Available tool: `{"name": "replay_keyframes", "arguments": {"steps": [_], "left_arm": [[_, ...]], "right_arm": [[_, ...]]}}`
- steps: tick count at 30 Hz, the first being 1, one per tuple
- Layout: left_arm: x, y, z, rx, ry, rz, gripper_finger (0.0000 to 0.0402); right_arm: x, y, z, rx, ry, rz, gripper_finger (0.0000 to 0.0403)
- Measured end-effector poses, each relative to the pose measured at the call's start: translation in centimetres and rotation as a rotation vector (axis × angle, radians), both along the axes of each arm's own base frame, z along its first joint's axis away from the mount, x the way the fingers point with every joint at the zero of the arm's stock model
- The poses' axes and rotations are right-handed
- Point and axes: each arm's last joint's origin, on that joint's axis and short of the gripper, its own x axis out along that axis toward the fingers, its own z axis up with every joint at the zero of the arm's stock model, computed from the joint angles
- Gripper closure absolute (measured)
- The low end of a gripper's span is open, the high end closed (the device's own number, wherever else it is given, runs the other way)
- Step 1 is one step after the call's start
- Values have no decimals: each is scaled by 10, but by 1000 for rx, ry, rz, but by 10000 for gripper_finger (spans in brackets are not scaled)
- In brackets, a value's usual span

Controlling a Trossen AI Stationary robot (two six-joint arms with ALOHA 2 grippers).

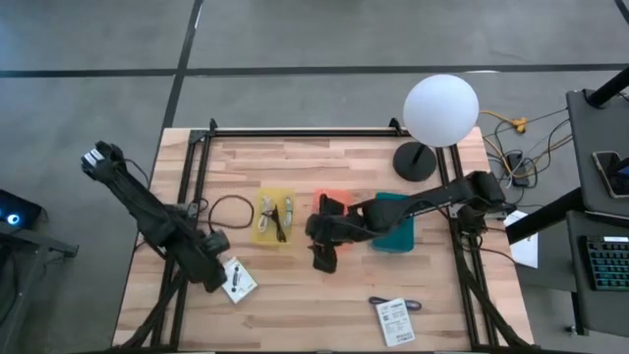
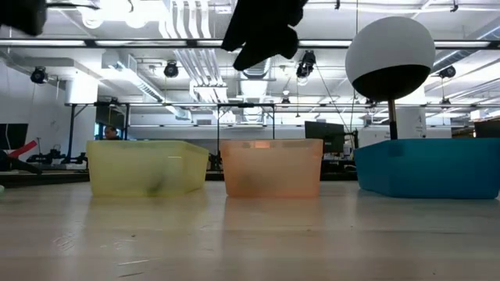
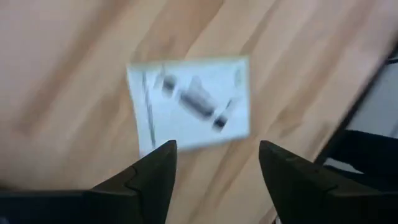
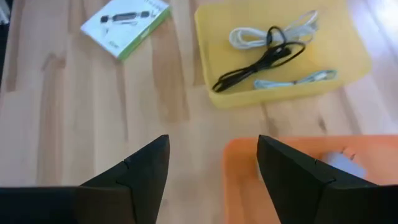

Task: Pick and place items into bin
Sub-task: Put the top white card reader box into the blue bin

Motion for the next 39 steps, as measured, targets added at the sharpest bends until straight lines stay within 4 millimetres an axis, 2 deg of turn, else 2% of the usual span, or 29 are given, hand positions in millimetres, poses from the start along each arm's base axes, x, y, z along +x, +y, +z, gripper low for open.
{"name": "replay_keyframes", "arguments": {"steps": [6, 11, 16, 24, 32, 36, 39], "left_arm": [[10, -21, -31, 115, 184, 116, 253], [10, -20, -47, 269, 334, 285, 326], [7, -15, -61, 326, 395, 403, 394], [10, -18, -75, 350, 444, 424, 391], [23, -33, -101, 349, 472, 421, 391], [28, -38, -102, 360, 449, 424, 391], [41, -47, -95, 301, 334, 427, 391]], "right_arm": [[6, 3, -13, 7, 12, -14, 183], [11, 5, -20, 9, 15, -14, 183], [12, 7, -25, 8, 24, -11, 183], [11, 14, -25, 17, 18, -2, 184], [8, 26, -25, 39, 20, -2, 184], [5, 33, -26, 34, 37, 18, 184], [1, 35, -28, 24, 72, 24, 184]]}}
